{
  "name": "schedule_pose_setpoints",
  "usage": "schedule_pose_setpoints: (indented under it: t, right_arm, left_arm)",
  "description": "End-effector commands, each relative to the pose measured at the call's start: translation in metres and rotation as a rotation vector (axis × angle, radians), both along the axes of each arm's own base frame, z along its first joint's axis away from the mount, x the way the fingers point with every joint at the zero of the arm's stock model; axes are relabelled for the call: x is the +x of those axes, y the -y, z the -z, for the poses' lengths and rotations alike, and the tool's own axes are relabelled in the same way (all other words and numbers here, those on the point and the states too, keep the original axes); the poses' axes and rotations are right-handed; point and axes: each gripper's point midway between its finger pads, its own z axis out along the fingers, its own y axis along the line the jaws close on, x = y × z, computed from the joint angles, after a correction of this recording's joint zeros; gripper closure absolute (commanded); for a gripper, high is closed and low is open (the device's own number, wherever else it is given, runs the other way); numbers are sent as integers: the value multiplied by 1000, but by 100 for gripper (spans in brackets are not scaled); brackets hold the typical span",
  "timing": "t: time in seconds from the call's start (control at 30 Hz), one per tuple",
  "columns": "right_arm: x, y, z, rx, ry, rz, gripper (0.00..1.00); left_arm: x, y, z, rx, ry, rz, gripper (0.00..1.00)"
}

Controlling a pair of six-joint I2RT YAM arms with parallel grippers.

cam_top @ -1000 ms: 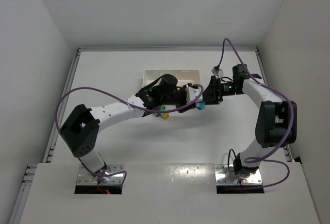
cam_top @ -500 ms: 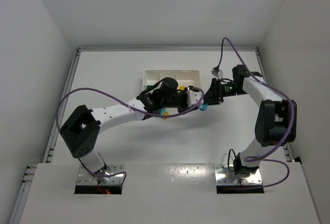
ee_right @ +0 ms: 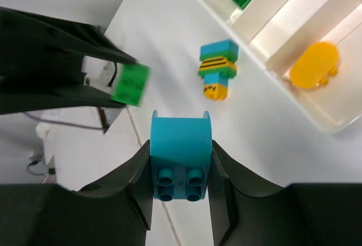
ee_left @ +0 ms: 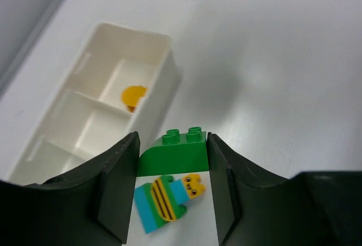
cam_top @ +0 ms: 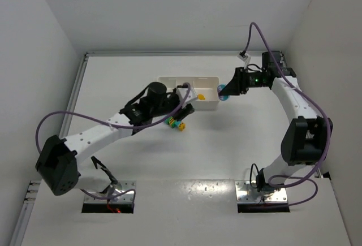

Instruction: Sort the legos into containers by color

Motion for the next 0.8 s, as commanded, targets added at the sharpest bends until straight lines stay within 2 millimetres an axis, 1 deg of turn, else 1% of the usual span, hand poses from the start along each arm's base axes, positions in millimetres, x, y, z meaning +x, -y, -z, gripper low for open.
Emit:
schedule_pose_setpoints:
  t: [0.0, 0.03, 0.07, 0.1, 0.13, 0.17, 0.2, 0.23, 0.27, 0.3, 0.33, 0.37, 0.4, 0.43, 0.47, 0.5, 0.53, 0.57, 0.6, 0.63, 0.67, 0.7, 0.73, 0.77]
  right_arm:
    - [47, -12, -22, -16, 182, 40, 100]
    - [61, -15, -19, -30, 189, 43, 100]
    - [65, -23, -17, -31, 189, 32, 100]
    - [74, -27, -18, -35, 220, 28, 100]
    - [83, -31, -16, -42, 235, 26, 100]
    - [85, -43, -16, -45, 253, 5, 100]
    - [93, -48, -15, -57, 280, 8, 100]
    - [100, -54, -18, -60, 304, 4, 100]
    - [104, -67, -4, -56, 274, -21, 100]
    - [111, -73, 2, -63, 269, -25, 100]
    - [121, -80, -4, -65, 297, -29, 100]
    - [122, -93, -2, -61, 300, -55, 100]
    - [132, -99, 15, -88, 292, -53, 100]
    - [140, -107, 10, -90, 336, -62, 100]
    - [144, -112, 14, -103, 349, -65, 100]
    - [145, -122, 19, -129, 380, -81, 100]
    - [153, -129, 26, -145, 393, -91, 100]
    - [157, -133, 33, -161, 394, -95, 100]
    - [162, -138, 36, -166, 398, -96, 100]
    - [168, -145, 30, -166, 416, -98, 100]
    - [174, -145, 47, -181, 377, -89, 100]
    - [180, -152, 41, -179, 403, -88, 100]
    - [182, -152, 45, -183, 390, -90, 100]
    - [179, -157, 52, -200, 377, -104, 100]
  left_arm:
    - [23, -24, -59, -133, 81, -107, 80]
    - [36, -38, -66, -135, 119, -143, 80]
    - [40, -41, -69, -138, 139, -135, 80]
    - [47, -45, -78, -156, 178, -148, 80]
    - [53, -50, -83, -167, 196, -165, 80]
    - [62, -60, -87, -175, 211, -191, 80]
    - [75, -62, -82, -171, 209, -209, 80]
    - [84, -66, -83, -174, 218, -227, 80]
    - [97, -77, -88, -205, 198, -276, 80]
    - [105, -81, -88, -213, 183, -299, 80]
    - [116, -85, -80, -212, 153, -323, 80]
    - [125, -92, -85, -217, 161, -336, 80]
    - [131, -95, -84, -225, 147, -346, 80]
    - [136, -97, -82, -230, 134, -346, 80]
    - [144, -98, -75, -235, 101, -353, 80]
    - [154, -107, -84, -254, 106, -367, 80]
    - [161, -111, -83, -260, 97, -384, 80]
    - [166, -114, -81, -258, 86, -380, 80]
    - [170, -116, -81, -265, 77, -384, 80]
    - [179, -123, -79, -266, 72, -389, 80]
    - [183, -126, -78, -266, 70, -390, 80]
    - [190, -132, -83, -269, 75, -399, 80]
    - [195, -132, -76, -266, 60, -389, 80]
    - [198, -134, -73, -265, 45, -378, 80]
